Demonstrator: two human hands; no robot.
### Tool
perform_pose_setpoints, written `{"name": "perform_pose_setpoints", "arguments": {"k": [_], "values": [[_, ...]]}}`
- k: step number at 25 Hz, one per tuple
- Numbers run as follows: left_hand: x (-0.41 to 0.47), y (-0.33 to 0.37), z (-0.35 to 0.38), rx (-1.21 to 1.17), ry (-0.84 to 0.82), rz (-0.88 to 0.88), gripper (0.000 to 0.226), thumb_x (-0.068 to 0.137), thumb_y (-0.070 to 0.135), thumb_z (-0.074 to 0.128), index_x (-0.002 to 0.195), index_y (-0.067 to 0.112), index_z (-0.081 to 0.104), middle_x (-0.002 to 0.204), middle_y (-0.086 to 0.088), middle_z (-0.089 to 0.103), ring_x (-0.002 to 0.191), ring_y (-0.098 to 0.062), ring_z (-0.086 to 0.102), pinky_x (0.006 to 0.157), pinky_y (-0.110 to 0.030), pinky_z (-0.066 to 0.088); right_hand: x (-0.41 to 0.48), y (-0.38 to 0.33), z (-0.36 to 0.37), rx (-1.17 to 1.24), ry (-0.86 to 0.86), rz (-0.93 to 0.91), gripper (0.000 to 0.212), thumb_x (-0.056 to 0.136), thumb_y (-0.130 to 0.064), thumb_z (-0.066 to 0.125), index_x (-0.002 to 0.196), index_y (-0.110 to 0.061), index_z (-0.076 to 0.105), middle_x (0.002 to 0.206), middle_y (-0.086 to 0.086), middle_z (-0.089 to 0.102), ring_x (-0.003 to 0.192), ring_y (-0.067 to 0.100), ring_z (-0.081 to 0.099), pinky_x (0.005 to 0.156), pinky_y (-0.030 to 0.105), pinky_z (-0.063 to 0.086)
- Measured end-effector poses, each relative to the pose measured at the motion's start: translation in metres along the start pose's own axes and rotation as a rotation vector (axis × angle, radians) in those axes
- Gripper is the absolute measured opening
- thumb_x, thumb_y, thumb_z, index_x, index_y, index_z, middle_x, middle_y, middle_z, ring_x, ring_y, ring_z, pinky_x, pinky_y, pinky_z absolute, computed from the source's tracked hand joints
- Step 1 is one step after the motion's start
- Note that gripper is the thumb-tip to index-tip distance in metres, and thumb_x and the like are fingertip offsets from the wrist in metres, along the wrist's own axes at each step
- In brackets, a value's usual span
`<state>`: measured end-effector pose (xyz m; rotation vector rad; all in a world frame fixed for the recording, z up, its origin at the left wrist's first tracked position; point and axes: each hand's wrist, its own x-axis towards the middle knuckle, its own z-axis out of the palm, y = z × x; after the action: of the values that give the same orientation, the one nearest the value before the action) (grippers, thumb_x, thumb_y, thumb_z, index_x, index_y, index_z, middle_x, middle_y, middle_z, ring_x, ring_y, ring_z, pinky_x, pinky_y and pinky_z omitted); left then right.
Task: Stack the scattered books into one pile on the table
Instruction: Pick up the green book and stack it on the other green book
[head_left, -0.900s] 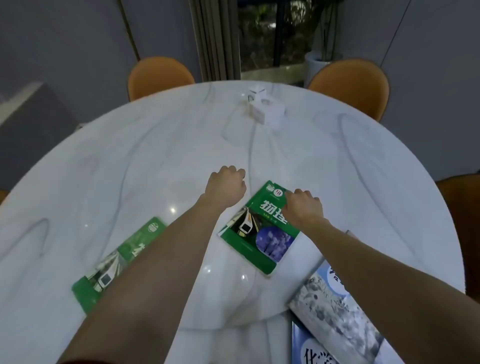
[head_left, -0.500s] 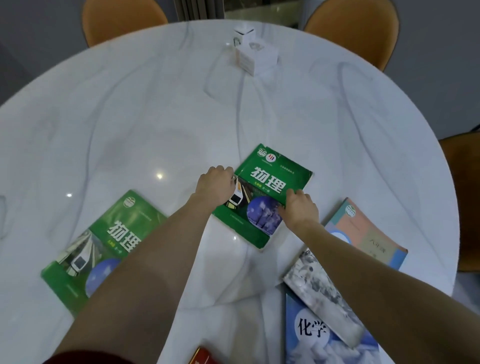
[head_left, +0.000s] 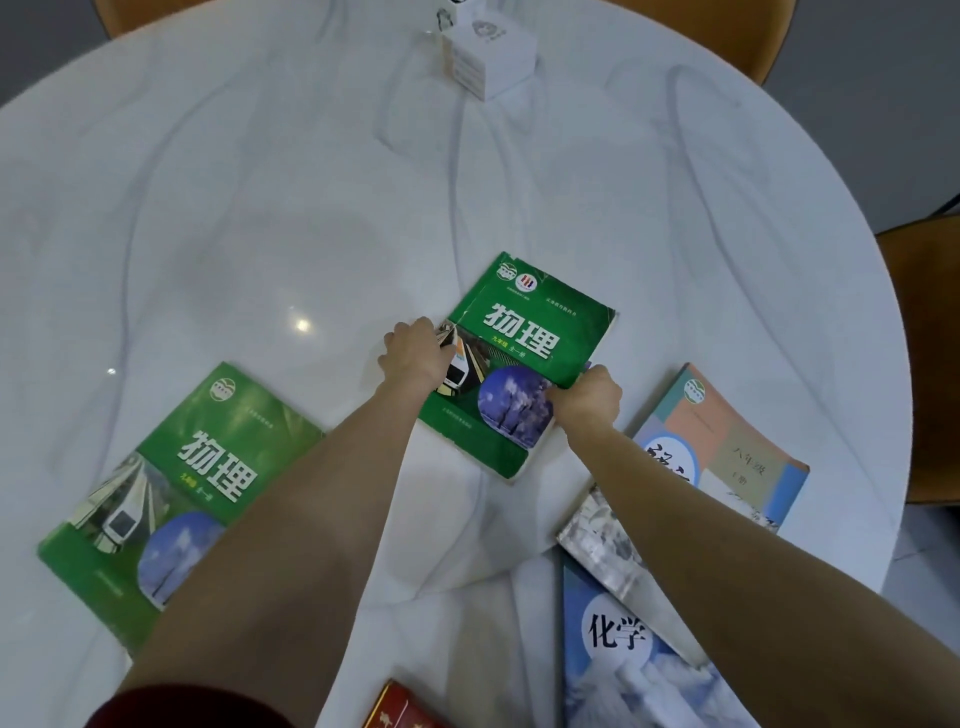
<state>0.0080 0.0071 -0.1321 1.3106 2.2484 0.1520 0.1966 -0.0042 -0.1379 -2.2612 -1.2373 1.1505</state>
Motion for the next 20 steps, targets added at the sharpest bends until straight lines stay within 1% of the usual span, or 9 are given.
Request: {"name": "perform_pose_setpoints", "arguments": {"k": [2,5,8,11,12,14,16,18,20], "values": [[0.006,-0.001,-0.001,-0.148,-0.009,-0.056,0.038,0.089,0.032,0.059,0.115,0.005,0.062,0.120,-0.019,0.061,0.112,-0.035,0.056,0.093,-0.044,0.049,0.004,0.001,0.000,0.100,0.001,0.091,0.015,0.078,-0.005,0.066,0.086,-0.002,0.053,0.089,0.015,0.057,0.076,0.028,0.055,0.064,0.031,0.048],[0.005,0.001,-0.002,-0.296,0.002,-0.053,0.026,0.090,0.025,0.057,0.102,0.003,0.064,0.109,-0.018,0.067,0.099,-0.035,0.062,0.083,-0.040,0.050,0.010,0.001,-0.002,0.180,0.010,0.202,0.029,0.079,0.000,0.064,0.063,-0.009,0.041,0.071,0.007,0.049,0.069,0.022,0.050,0.060,0.027,0.043],[-0.007,0.001,-0.003,-0.392,0.022,0.017,0.016,0.094,0.023,0.051,0.102,0.010,0.056,0.107,-0.016,0.066,0.090,-0.033,0.062,0.080,-0.041,0.050,0.009,-0.002,-0.001,0.173,-0.001,0.238,0.028,0.082,0.001,0.060,0.065,-0.010,0.040,0.068,0.004,0.043,0.058,0.015,0.043,0.056,0.027,0.042],[-0.022,-0.006,-0.005,-0.584,0.034,0.096,0.004,0.094,0.021,0.051,0.097,0.019,0.050,0.108,-0.014,0.067,0.090,-0.035,0.065,0.075,-0.045,0.056,0.006,-0.001,-0.002,0.187,-0.013,0.206,0.010,0.081,0.000,0.061,0.083,-0.004,0.052,0.076,0.008,0.051,0.066,0.021,0.049,0.061,0.026,0.041],[-0.028,-0.010,-0.008,-0.669,0.038,0.104,0.004,0.094,0.020,0.052,0.095,0.023,0.050,0.107,-0.014,0.067,0.087,-0.033,0.066,0.068,-0.042,0.058,0.003,0.000,-0.002,0.217,-0.019,0.186,0.012,0.079,-0.002,0.064,0.089,-0.003,0.057,0.079,0.009,0.054,0.072,0.024,0.051,0.063,0.027,0.041],[-0.038,-0.018,-0.015,-0.819,0.045,0.117,0.011,0.094,0.017,0.052,0.091,0.027,0.050,0.096,-0.012,0.067,0.074,-0.023,0.067,0.047,-0.027,0.055,-0.002,0.000,-0.003,0.309,-0.036,0.147,0.024,0.079,-0.008,0.070,0.100,-0.003,0.060,0.082,0.009,0.058,0.078,0.026,0.053,0.067,0.029,0.045],[-0.047,-0.028,-0.022,-0.903,0.064,0.109,0.013,0.094,0.014,0.052,0.090,0.027,0.050,0.087,-0.009,0.066,0.066,-0.019,0.065,0.039,-0.022,0.050,-0.008,-0.004,-0.004,0.410,-0.068,0.122,0.032,0.080,-0.012,0.072,0.107,-0.009,0.055,0.096,0.011,0.061,0.081,0.026,0.055,0.072,0.032,0.050],[-0.054,-0.038,-0.023,-0.985,0.086,0.047,0.010,0.094,0.013,0.053,0.092,0.022,0.050,0.089,-0.014,0.065,0.068,-0.027,0.063,0.044,-0.028,0.052,-0.011,-0.010,-0.001,0.455,-0.086,0.080,0.029,0.080,-0.009,0.071,0.101,-0.014,0.051,0.104,0.015,0.063,0.080,0.025,0.057,0.069,0.034,0.052],[-0.060,-0.046,-0.019,-1.063,0.124,-0.055,0.007,0.094,0.012,0.054,0.093,0.016,0.048,0.095,-0.019,0.064,0.076,-0.030,0.062,0.057,-0.038,0.056,-0.012,-0.020,0.001,0.428,-0.078,-0.014,0.028,0.081,-0.007,0.070,0.097,-0.015,0.049,0.107,0.016,0.065,0.078,0.025,0.058,0.063,0.031,0.050]]}}
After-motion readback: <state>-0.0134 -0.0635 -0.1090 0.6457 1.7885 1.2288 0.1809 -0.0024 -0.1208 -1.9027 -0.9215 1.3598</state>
